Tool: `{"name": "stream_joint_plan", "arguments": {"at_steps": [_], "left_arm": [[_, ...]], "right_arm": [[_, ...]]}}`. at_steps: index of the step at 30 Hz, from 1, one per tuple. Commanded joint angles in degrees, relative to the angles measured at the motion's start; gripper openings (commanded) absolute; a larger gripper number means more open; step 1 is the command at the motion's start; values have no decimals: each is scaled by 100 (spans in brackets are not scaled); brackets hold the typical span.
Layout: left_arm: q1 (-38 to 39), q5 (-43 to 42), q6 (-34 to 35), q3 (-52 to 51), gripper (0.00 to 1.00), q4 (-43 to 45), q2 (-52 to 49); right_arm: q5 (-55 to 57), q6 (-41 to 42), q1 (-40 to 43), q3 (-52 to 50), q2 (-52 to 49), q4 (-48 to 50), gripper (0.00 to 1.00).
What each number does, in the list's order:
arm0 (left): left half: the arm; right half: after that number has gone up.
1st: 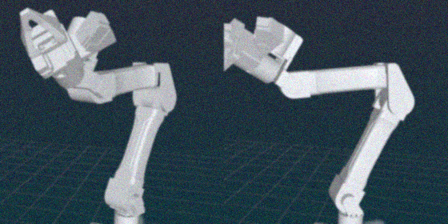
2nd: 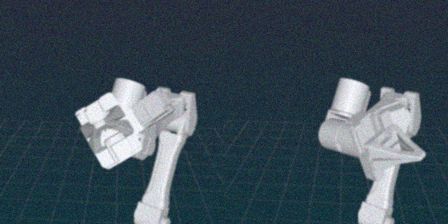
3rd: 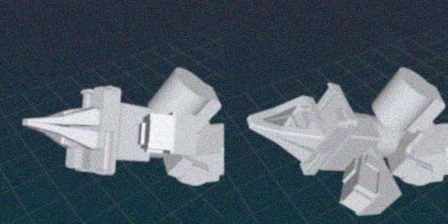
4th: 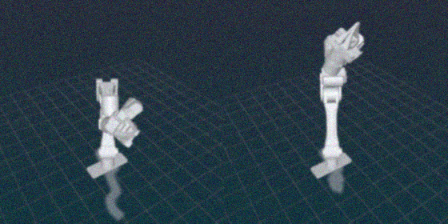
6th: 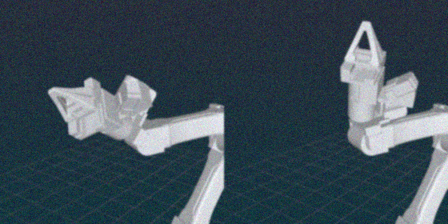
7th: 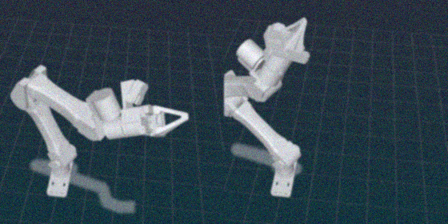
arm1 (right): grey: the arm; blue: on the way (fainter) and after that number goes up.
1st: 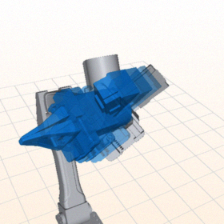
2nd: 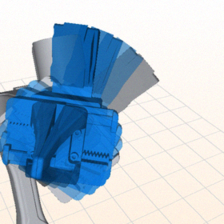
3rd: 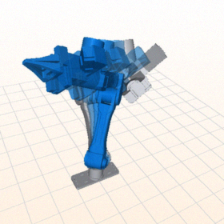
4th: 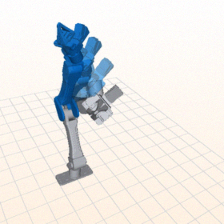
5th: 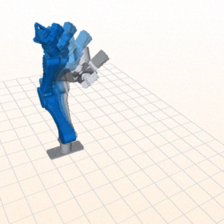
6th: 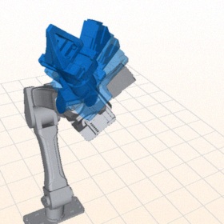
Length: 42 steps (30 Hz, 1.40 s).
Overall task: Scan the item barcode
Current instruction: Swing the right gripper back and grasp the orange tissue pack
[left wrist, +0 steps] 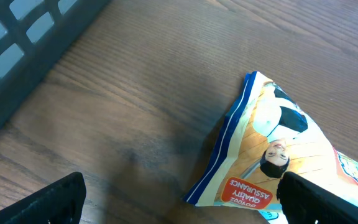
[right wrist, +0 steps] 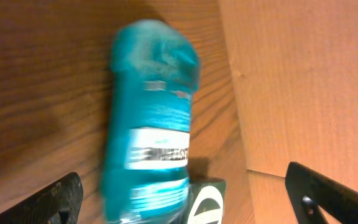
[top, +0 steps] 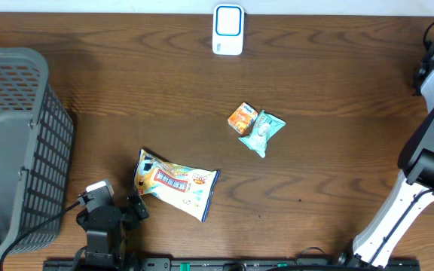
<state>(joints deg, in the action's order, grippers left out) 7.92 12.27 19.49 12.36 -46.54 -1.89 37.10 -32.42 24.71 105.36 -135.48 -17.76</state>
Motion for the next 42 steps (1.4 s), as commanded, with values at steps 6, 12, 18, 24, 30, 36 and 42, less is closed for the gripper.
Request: {"name": "stream_joint_plan", "arguments": {"at_steps": [6,12,18,24,30,36,42], "left_arm": [[-13,35,-122,-2,98,-398,11],[-13,35,-122,-2,98,-398,11],[-13,35,-122,-2,98,-398,11],[-13,35,-122,-2,98,-398,11],[-13,35,-122,-2,98,-398,11],[-13,35,-122,-2,98,-398,11],[-13,35,-122,-2,98,-398,11]], "right_arm": [[-949,2072,-1121,33,1104,-793,99],[-3027,2988,-2087,33,2140,-2098,99],[-3877,3989,-3163,26,2374,-3206,99],[-4271,3989,-4323,-9,2055,-4148,97],[-3849,2931,-5508,-46,1773,-4800,89],[-2734,2846,-6131,-446,1392,-4288,87],[-2288,2487,-6142,-811,1132,-3493,77]]}}
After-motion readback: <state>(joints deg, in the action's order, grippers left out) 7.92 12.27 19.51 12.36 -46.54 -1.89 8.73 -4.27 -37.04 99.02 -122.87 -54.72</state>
